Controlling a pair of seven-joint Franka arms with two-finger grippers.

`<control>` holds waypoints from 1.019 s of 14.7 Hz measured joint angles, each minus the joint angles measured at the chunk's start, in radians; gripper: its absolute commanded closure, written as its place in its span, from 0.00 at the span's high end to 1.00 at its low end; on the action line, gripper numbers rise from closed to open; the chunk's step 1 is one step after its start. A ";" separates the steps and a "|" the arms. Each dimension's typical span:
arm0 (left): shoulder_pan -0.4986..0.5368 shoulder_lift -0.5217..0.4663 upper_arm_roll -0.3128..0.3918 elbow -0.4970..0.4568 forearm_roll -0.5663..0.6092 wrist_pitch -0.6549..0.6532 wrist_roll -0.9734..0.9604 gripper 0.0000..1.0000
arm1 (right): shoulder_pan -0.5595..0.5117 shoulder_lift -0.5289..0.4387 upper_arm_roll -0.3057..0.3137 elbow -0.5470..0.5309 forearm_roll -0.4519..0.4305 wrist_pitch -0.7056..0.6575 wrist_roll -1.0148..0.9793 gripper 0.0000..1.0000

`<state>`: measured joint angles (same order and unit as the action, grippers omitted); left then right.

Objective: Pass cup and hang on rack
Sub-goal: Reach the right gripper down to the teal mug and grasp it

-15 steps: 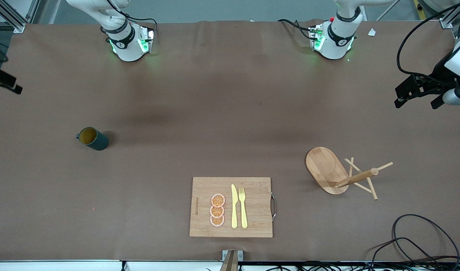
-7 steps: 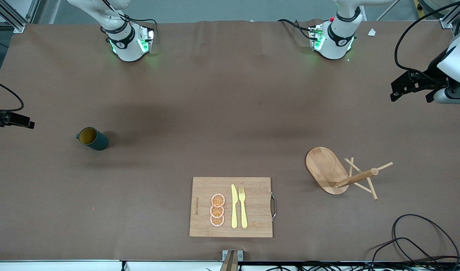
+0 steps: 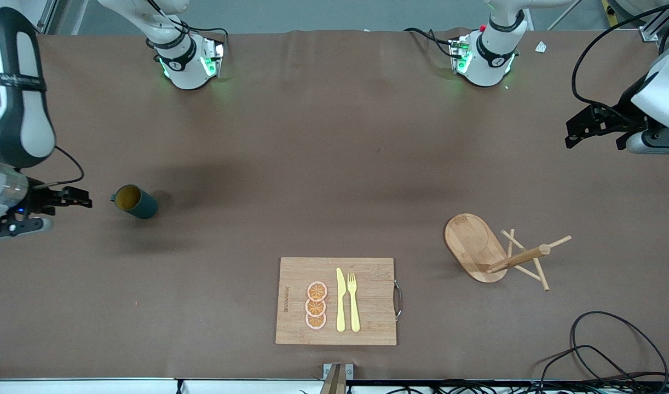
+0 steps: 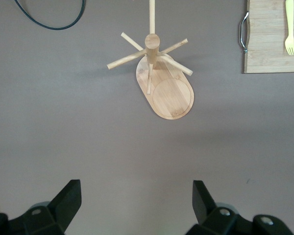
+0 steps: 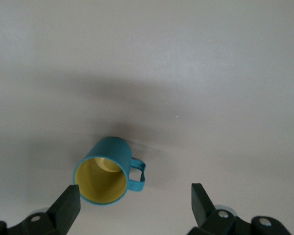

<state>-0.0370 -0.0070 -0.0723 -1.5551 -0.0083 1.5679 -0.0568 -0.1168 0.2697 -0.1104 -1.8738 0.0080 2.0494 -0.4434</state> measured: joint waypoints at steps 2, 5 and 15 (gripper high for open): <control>0.000 0.000 0.000 0.000 0.000 0.000 0.000 1.00 | 0.000 0.001 0.004 -0.094 0.000 0.090 -0.041 1.00; -0.001 0.003 0.000 0.000 0.000 0.026 0.000 1.00 | 0.000 0.003 0.005 -0.196 0.004 0.207 -0.177 1.00; -0.001 0.013 0.000 0.000 0.000 0.066 0.000 1.00 | 0.001 0.092 0.010 -0.242 0.090 0.306 -0.237 0.00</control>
<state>-0.0384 0.0060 -0.0726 -1.5548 -0.0083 1.6336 -0.0567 -0.1161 0.3621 -0.1008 -2.1156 0.0981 2.3555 -0.6808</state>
